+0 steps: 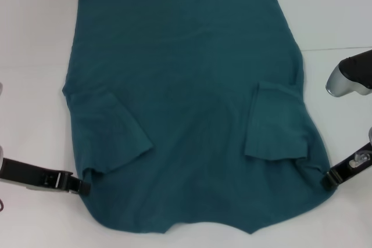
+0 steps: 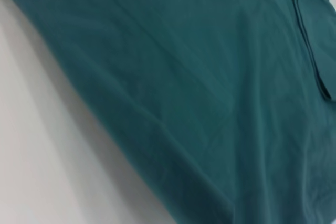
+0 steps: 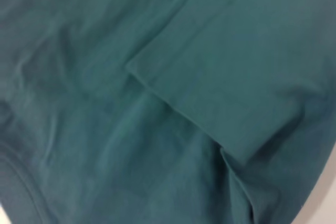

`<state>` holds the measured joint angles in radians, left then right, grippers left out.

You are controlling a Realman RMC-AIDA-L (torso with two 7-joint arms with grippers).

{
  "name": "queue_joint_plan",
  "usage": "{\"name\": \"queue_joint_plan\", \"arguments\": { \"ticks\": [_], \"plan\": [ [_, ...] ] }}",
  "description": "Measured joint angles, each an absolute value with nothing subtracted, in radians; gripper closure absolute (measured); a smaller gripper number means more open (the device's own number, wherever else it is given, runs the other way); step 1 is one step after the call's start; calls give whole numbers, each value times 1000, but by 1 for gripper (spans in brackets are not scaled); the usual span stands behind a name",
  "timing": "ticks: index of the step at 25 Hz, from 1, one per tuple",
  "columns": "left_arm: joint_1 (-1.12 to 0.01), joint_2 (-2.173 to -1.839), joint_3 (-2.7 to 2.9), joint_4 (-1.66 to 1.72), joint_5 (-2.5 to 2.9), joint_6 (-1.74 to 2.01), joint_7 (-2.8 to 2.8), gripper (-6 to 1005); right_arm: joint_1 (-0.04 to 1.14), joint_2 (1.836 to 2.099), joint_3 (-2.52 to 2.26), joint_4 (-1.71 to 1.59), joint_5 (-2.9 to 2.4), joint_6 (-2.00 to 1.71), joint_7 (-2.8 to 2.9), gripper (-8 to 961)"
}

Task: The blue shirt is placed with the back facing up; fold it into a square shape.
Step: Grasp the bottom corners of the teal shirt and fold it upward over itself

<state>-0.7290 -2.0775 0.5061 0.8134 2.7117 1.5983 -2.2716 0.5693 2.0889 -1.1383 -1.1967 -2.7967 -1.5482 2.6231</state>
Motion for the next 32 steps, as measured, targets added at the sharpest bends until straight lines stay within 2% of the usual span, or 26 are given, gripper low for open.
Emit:
{"name": "queue_joint_plan", "arguments": {
  "ticks": [2, 3, 15, 24, 29, 32],
  "plan": [
    [-730, -2072, 505, 820, 2714, 1634, -2272, 938, 568, 2090, -1138, -1225, -2797, -1587, 2606, 887],
    [-734, -2040, 499, 848, 2795, 1825, -2313, 938, 569, 2090, -1138, -1347, -2849, -1817, 2569, 887],
    [-742, -2036, 535, 850, 2858, 1991, -2330, 938, 574, 2095, -1168, -1347, -2835, -1975, 2530, 891],
    [-728, -2045, 625, 826, 2858, 2041, -2354, 937, 529, 2094, -1312, -1341, -2776, -1989, 2580, 892],
    [-732, -2045, 614, 825, 2855, 2043, -2351, 937, 527, 2085, -1251, -1355, -2713, -1989, 2546, 892],
    [-738, -2042, 584, 831, 2848, 2050, -2344, 937, 526, 2069, -1194, -1357, -2687, -1990, 2513, 892]
  ]
}}
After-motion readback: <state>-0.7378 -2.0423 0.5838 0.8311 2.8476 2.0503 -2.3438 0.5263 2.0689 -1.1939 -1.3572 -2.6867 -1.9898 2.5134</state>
